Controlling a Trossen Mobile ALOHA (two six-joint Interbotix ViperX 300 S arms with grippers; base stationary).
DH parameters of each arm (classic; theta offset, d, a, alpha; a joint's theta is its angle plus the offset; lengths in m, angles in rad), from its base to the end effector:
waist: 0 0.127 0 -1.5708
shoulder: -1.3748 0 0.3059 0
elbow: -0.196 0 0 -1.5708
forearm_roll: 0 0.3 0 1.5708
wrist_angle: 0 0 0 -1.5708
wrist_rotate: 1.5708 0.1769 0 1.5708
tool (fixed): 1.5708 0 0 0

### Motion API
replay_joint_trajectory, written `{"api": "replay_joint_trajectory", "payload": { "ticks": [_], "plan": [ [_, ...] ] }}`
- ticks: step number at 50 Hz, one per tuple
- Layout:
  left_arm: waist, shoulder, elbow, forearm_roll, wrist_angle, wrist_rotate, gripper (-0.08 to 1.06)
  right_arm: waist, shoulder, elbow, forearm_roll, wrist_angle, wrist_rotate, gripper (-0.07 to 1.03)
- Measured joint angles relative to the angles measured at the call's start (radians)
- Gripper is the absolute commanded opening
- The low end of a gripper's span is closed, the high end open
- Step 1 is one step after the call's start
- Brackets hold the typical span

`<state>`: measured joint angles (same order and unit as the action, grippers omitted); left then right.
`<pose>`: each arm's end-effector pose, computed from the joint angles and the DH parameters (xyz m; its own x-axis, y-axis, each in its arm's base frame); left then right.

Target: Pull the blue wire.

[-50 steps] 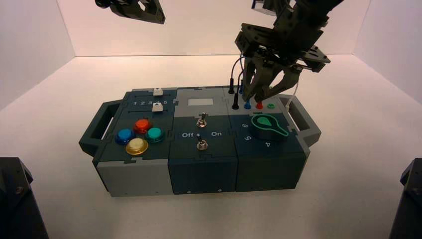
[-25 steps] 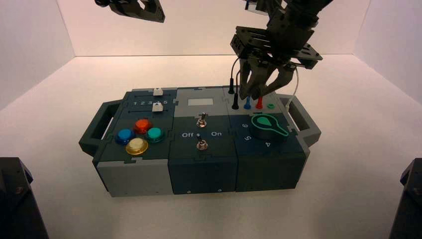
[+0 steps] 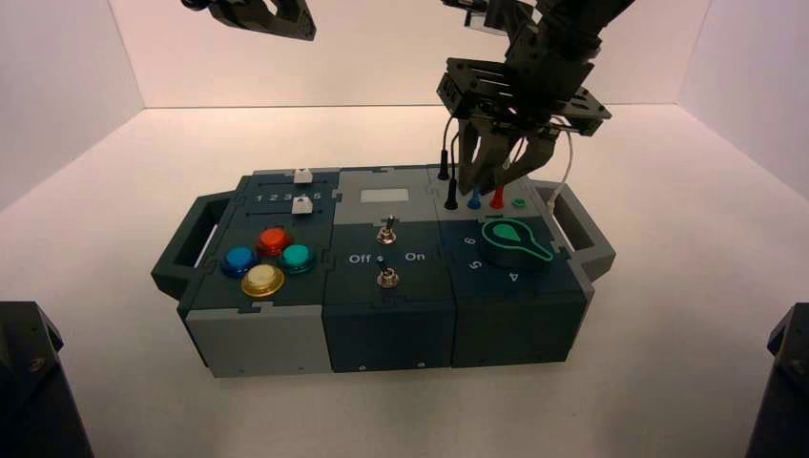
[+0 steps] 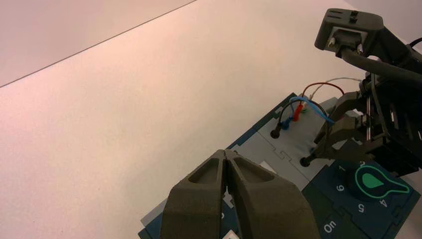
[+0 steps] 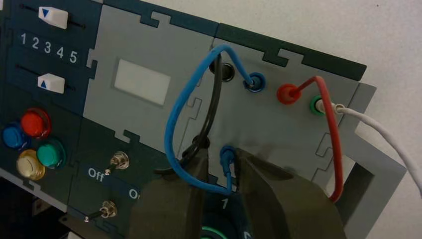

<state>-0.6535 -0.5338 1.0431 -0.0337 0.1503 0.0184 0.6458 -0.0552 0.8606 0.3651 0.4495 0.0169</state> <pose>0.2379 -0.1833 0.1610 0.6244 -0.4845 -0.6127 0.6038 0.7970 -0.0149 0.2306 0.2081 0.0489 0.1712 0.3233 -0.9307 -0.3410 0.9057 0.2519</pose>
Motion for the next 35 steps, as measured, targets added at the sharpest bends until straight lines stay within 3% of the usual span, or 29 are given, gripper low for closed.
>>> {"api": "replay_joint_trajectory", "payload": {
  "ticks": [10, 35],
  "plan": [
    [0.000, 0.000, -0.002, 0.000, 0.000, 0.000, -0.03, -0.002, 0.003, 0.000, -0.018, 0.002, 0.000, -0.02],
    [0.000, 0.000, -0.008, 0.000, 0.000, 0.002, -0.03, -0.011, -0.089, -0.003, -0.084, 0.058, 0.018, -0.02]
  ]
}}
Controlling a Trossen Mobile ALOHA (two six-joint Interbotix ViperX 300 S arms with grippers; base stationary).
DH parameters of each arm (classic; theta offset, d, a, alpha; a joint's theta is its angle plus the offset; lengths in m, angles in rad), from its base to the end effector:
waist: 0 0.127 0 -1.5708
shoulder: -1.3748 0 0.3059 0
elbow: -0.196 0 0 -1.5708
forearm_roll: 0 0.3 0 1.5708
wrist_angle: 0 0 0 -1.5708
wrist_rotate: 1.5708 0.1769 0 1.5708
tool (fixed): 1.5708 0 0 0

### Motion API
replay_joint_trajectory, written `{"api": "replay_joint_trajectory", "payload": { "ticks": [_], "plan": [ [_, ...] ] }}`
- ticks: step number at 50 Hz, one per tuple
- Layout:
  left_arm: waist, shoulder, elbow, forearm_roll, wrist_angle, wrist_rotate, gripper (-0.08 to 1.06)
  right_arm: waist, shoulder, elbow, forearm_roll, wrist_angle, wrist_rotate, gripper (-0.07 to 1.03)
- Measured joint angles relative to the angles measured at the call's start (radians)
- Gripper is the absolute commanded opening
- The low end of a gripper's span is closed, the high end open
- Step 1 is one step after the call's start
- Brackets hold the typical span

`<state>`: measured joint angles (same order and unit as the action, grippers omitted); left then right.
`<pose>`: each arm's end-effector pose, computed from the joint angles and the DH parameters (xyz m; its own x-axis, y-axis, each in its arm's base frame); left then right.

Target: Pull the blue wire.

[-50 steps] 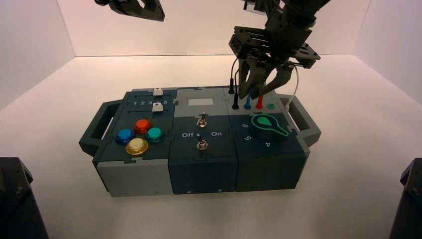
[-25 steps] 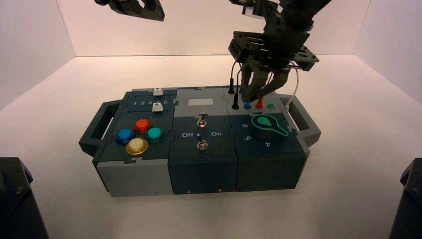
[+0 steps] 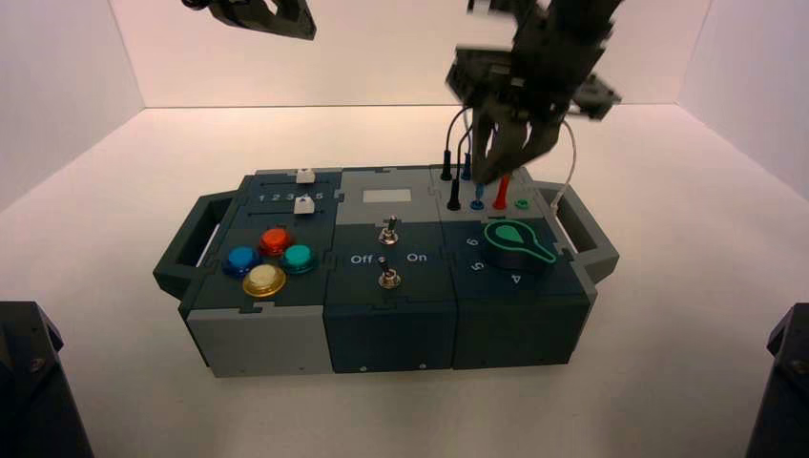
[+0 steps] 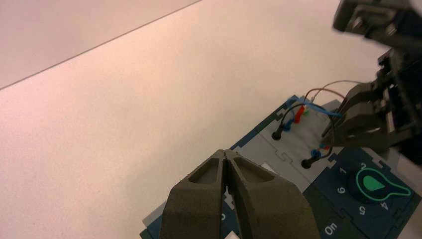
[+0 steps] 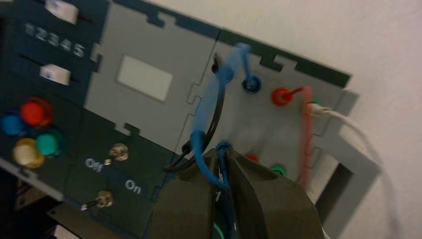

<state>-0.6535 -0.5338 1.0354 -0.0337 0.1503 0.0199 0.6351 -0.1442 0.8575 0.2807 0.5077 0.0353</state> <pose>0.2395 -0.1845 0.1641 0.6281 -0.4873 -0.6066 0.6046 0.7964 -0.0137 0.2318 0.2004 0.0725 0.2060 0.3191 -0.9251 -0.3927 0.8928 0.2205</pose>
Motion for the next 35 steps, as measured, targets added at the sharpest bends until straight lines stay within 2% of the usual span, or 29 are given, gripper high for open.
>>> {"api": "replay_joint_trajectory", "payload": {
  "ticks": [9, 17, 35],
  "plan": [
    [0.000, 0.000, -0.002, 0.000, 0.000, -0.002, -0.03, -0.011, -0.034, -0.017, -0.006, 0.048, 0.000, -0.02],
    [0.000, 0.000, -0.002, 0.000, 0.000, 0.000, -0.03, -0.011, -0.048, -0.034, -0.008, 0.132, 0.000, -0.02],
    [0.000, 0.000, -0.002, 0.002, 0.000, 0.000, -0.03, -0.008, -0.071, -0.008, -0.005, 0.172, -0.002, -0.01]
  ]
}}
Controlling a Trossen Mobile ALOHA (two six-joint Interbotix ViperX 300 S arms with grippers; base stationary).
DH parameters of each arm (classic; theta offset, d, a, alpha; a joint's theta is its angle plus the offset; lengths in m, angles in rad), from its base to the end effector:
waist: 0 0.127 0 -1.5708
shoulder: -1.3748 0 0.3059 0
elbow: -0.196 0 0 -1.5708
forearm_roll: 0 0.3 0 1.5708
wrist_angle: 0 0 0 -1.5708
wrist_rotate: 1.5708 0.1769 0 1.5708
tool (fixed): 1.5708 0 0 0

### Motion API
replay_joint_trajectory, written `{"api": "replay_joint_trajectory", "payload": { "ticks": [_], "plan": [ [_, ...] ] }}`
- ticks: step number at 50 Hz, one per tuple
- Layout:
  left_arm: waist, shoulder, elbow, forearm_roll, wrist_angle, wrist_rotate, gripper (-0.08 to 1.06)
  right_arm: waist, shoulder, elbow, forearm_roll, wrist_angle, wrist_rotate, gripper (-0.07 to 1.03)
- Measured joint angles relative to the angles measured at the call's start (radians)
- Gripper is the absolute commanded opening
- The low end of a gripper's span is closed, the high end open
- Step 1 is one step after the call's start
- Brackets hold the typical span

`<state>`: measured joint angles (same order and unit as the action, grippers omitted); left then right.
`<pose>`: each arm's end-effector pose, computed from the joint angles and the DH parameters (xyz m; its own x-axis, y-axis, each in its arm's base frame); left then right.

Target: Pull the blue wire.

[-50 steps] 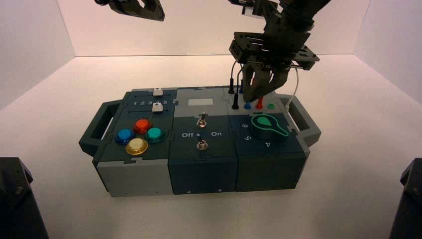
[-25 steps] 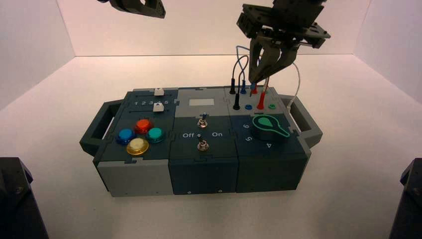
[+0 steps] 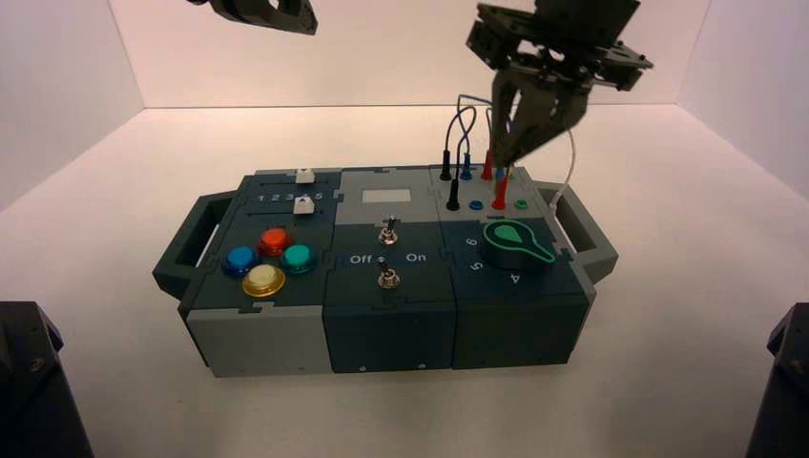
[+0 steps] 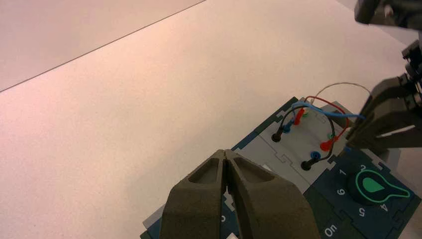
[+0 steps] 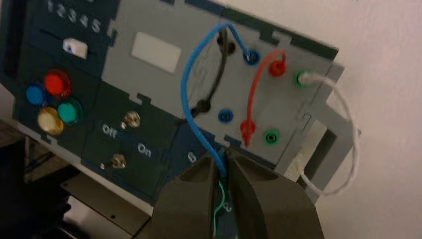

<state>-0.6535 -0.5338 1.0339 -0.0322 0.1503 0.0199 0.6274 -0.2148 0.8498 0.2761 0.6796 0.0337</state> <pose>0.2398 -0.1847 0.1647 0.6290 -0.4877 -0.6054 0.6052 0.7960 -0.0124 0.2114 0.1907 0.0872 0.1160 0.2957 -0.9482 -0.4035 0.8863 0.2271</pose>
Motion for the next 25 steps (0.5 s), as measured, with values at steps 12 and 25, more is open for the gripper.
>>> {"api": "replay_joint_trajectory", "payload": {
  "ticks": [12, 25],
  "plan": [
    [0.002, 0.000, -0.002, 0.000, 0.000, 0.009, -0.03, 0.003, -0.009, 0.018, 0.000, 0.021, -0.005, 0.26],
    [0.002, 0.000, 0.000, 0.002, 0.002, 0.018, -0.03, 0.003, -0.072, 0.031, 0.002, 0.043, -0.006, 0.32]
  ]
}}
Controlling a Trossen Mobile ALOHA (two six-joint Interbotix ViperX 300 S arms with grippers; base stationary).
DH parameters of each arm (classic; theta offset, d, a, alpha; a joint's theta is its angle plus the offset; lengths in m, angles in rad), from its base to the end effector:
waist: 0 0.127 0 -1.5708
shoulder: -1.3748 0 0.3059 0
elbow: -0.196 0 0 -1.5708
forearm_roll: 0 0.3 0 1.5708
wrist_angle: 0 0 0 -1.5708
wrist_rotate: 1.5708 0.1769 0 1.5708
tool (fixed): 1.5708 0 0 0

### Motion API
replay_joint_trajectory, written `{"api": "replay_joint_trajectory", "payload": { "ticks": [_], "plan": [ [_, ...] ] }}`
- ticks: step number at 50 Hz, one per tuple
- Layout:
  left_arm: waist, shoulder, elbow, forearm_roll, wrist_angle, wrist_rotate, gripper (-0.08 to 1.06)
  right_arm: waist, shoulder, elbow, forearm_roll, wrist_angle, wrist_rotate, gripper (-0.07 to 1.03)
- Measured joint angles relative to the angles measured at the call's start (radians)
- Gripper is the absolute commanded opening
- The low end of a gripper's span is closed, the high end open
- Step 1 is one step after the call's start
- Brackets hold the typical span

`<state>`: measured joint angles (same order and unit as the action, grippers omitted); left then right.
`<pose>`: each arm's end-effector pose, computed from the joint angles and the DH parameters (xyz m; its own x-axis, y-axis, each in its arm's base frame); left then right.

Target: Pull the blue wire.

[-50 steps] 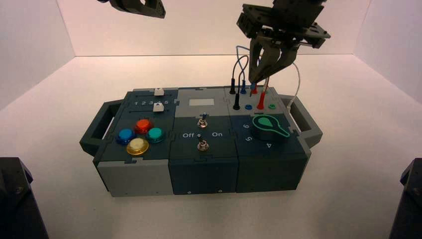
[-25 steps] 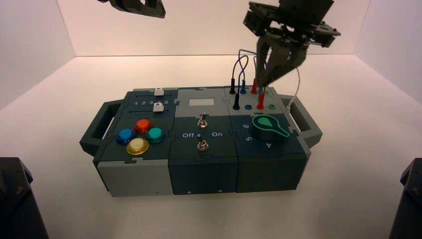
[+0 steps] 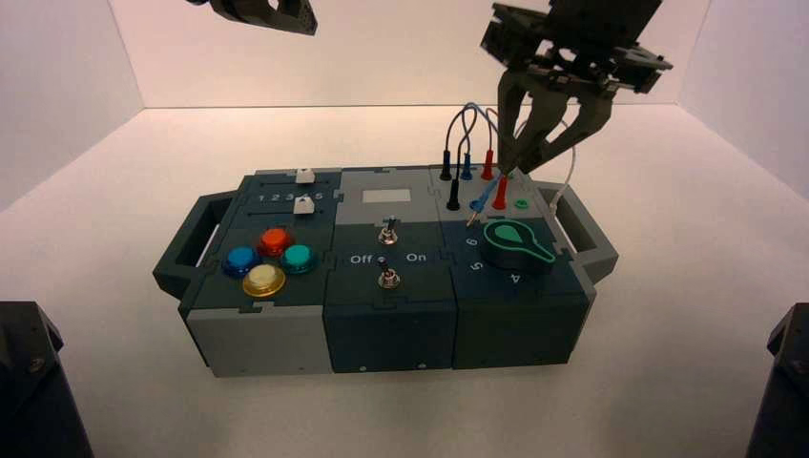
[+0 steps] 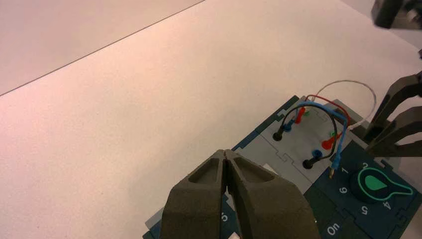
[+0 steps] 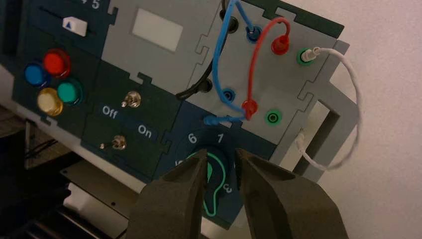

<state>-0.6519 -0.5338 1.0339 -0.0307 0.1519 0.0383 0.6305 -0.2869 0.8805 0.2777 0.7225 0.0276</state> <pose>0.2400 -0.1842 0.1644 0.6291 -0.4860 -0.6067 0.6134 0.7897 0.0035 0.1976 0.1839 0.0964 0.1081 0.3033 -0.9467 -0.4184 0.8778 0.2335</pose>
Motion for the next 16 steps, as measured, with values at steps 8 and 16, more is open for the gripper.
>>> {"api": "replay_joint_trajectory", "payload": {
  "ticks": [8, 16],
  "plan": [
    [0.000, 0.000, 0.000, 0.000, 0.003, 0.003, -0.03, 0.000, -0.077, 0.015, -0.002, 0.038, 0.000, 0.32],
    [0.000, 0.000, 0.000, 0.002, 0.003, 0.006, -0.03, 0.002, -0.141, 0.034, -0.002, 0.064, 0.000, 0.31]
  ]
}}
